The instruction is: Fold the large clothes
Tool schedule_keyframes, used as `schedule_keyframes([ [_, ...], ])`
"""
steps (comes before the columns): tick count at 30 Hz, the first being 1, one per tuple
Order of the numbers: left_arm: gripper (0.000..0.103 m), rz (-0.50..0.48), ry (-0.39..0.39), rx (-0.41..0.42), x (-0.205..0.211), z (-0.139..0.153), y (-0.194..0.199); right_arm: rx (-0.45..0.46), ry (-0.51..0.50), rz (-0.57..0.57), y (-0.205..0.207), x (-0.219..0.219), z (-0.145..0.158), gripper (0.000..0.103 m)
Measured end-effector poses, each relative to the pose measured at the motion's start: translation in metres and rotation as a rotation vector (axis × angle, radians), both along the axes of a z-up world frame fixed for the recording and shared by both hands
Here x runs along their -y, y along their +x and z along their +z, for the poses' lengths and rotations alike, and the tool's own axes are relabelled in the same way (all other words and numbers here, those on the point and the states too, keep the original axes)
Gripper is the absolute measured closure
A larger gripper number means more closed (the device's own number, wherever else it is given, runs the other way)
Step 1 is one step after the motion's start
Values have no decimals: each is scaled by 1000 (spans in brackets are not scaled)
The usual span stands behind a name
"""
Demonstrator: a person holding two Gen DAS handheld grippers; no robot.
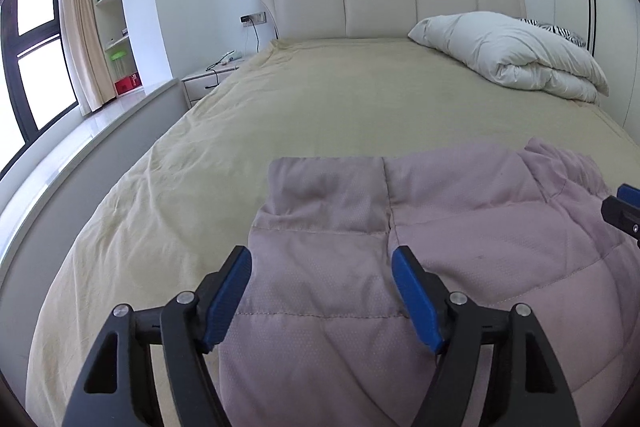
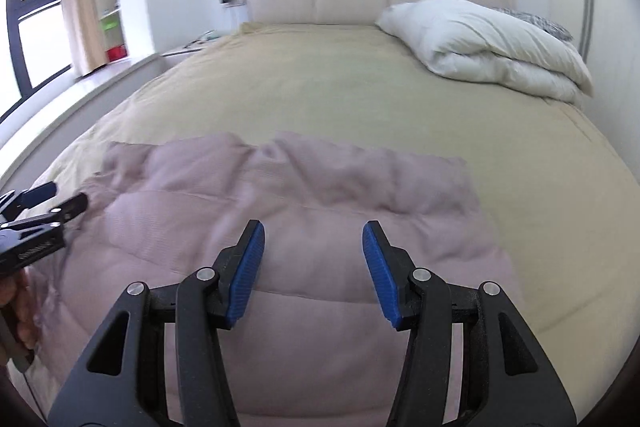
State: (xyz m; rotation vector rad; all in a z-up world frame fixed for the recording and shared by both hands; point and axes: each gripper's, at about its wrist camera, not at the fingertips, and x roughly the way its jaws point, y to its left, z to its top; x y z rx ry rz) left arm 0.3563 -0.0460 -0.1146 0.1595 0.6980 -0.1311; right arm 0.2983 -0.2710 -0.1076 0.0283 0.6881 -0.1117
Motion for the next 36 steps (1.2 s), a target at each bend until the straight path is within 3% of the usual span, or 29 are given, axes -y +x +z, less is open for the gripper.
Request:
schedule_keyframes([
  [2, 27, -7, 29, -55, 2, -17, 13, -35, -32, 46, 17, -25, -4, 52],
  [5, 23, 6, -35, -75, -7, -26, 23, -155, -94, 38, 41, -45, -42, 49],
  [10, 23, 3, -37, -93, -1, -35, 34, -128, 1, 30, 45, -31, -59, 49],
  [14, 23, 4, -38, -108, 0, -34, 36, -138, -40, 32, 60, -23, -66, 49],
  [17, 24, -9, -49, -83, -2, -25, 29, -184, -36, 25, 68, -22, -49, 49],
  [20, 24, -5, -42, -83, 0, -29, 33, -87, -25, 8, 73, -20, -15, 49],
  [22, 23, -6, -46, -103, 1, -31, 41, -85, -36, -4, 91, -19, -7, 48],
  [26, 22, -16, -79, -150, 0, -37, 55, -255, 5, -31, 141, -4, -45, 46],
  [29, 21, -18, -80, -153, 2, -42, 58, -227, 75, -43, 146, 10, -57, 46],
  [36, 20, -16, -74, -138, 4, -48, 58, -177, 80, -45, 143, 15, -71, 46],
])
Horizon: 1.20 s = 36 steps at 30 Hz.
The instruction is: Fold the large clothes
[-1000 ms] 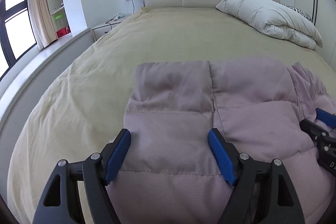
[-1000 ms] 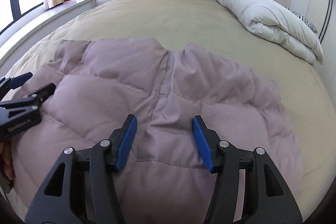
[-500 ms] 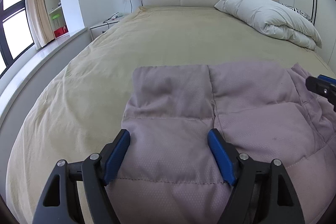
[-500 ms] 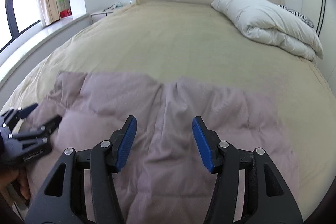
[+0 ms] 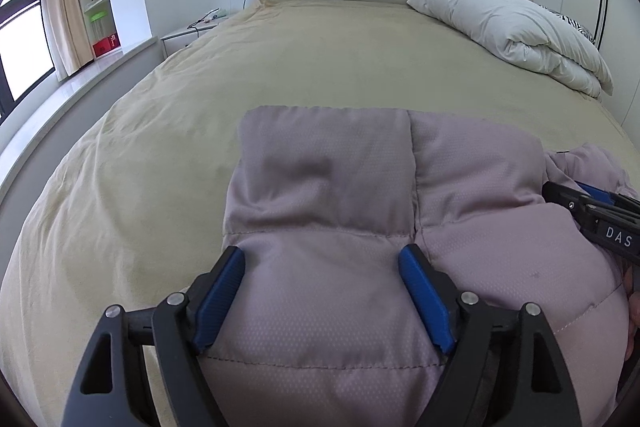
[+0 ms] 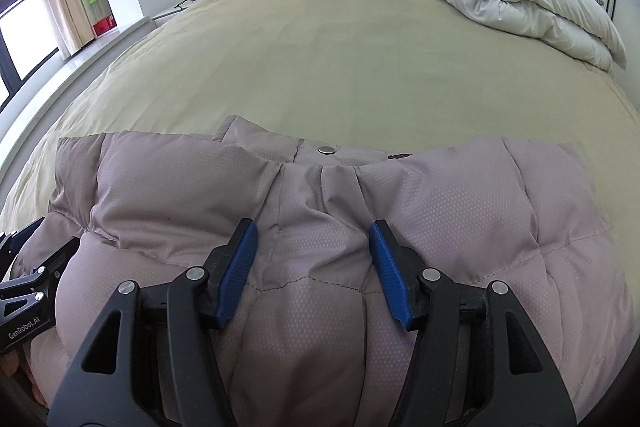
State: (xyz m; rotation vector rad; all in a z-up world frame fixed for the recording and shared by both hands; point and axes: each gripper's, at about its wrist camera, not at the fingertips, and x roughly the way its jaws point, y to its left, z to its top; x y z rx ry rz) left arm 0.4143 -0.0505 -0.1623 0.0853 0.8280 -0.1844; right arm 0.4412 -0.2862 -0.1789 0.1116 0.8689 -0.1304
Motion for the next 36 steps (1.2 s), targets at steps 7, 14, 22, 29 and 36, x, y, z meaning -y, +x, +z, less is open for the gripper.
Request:
schedule_keyframes([
  [7, 21, -4, -38, -14, -12, 17, -13, 5, 3, 1, -19, -5, 4, 46],
  [14, 21, -44, 11, 68, -9, 30, -57, 149, -67, -9, -114, 0, 41, 22],
  [22, 21, -44, -48, 52, -34, 56, -76, 44, -116, 4, -121, 3, 23, 17],
  [29, 12, 10, -117, 26, -113, 63, -121, 203, -7, -5, -199, 40, 65, 17],
  [36, 11, -19, -378, -166, -141, 29, -116, 192, 110, -82, -265, 117, 63, 17],
])
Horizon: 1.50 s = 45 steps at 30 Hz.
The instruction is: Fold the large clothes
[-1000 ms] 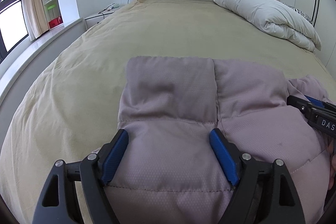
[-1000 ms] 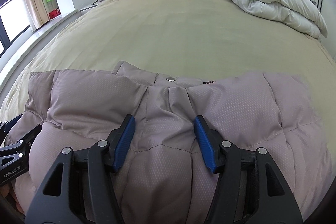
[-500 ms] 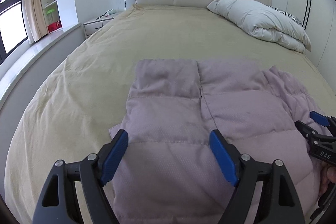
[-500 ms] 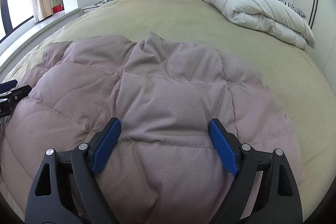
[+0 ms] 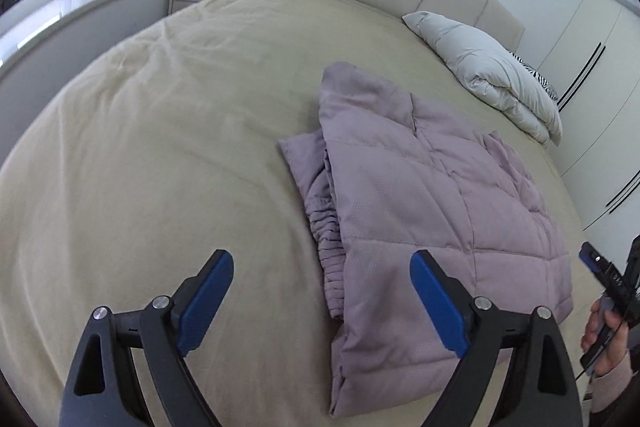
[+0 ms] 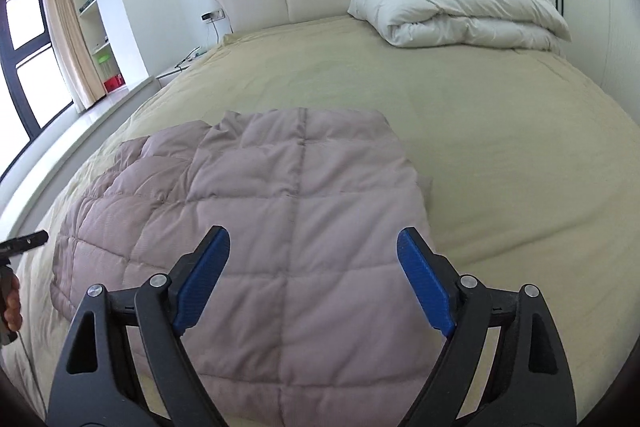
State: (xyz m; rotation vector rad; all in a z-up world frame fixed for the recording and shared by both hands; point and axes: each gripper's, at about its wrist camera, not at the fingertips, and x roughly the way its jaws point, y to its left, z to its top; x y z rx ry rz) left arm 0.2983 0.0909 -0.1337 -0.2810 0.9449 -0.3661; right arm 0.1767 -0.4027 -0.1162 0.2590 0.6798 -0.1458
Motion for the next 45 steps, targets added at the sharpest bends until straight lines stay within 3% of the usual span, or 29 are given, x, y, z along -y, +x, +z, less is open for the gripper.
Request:
schedule_keyframes([
  [5, 9, -32, -147, -102, 6, -20, 29, -31, 223, -30, -17, 55, -24, 17],
  [8, 8, -5, -210, -176, 1, -40, 48, -57, 336, -25, -13, 81, -43, 17],
  [12, 4, 6, -313, -206, -4, -49, 64, -86, 493, 7, -1, 103, -73, 17],
  [16, 4, -1, -357, -238, 2, -53, 80, -151, 582, 34, 18, 118, -103, 17],
  [22, 13, -57, -416, -296, 17, -61, 95, -116, 711, 92, 42, 130, -117, 17],
  [29, 16, -94, -429, -328, 28, -62, 104, -241, 712, 216, 91, 120, -121, 15],
  [35, 35, -112, -423, -332, 31, -67, 108, -280, 703, 236, 111, 114, -126, 17],
  [40, 59, -138, -461, -330, 28, -63, 103, -260, 675, 222, 106, 109, -115, 39],
  [42, 64, -140, -473, -311, 24, -55, 96, -232, 641, 206, 94, 98, -100, 54],
  [45, 67, -147, -472, -285, 20, -42, 78, -199, 587, 197, 82, 85, -80, 65],
])
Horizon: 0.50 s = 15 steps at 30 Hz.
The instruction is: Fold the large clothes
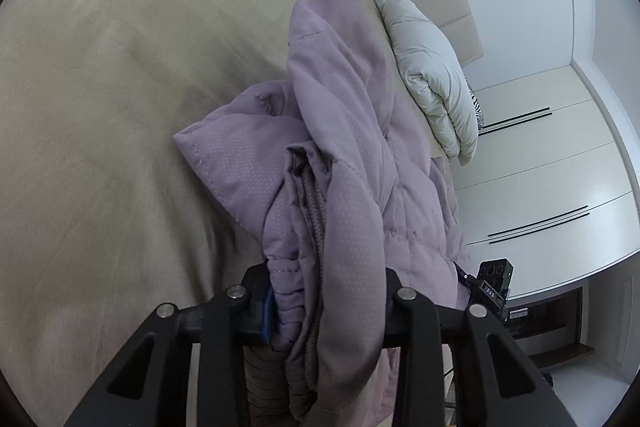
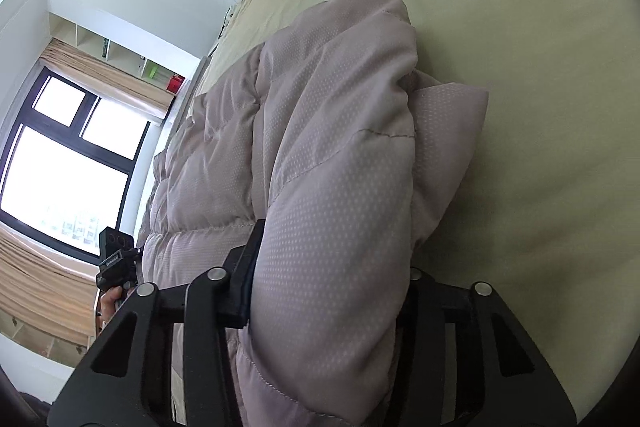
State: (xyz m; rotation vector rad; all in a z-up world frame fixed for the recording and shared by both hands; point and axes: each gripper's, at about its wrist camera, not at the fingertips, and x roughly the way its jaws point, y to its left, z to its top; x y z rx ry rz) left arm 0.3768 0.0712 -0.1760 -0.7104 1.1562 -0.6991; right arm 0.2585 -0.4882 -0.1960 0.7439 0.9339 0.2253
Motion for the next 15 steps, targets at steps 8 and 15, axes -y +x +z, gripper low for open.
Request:
schedule_keyframes([
  [8, 68, 1, -70, 30, -47, 27, -81, 97, -39, 33, -66, -49, 59, 71],
  [15, 68, -9, -83, 31, -94, 33, -161, 122, 57, 50, -160, -98, 58, 71],
])
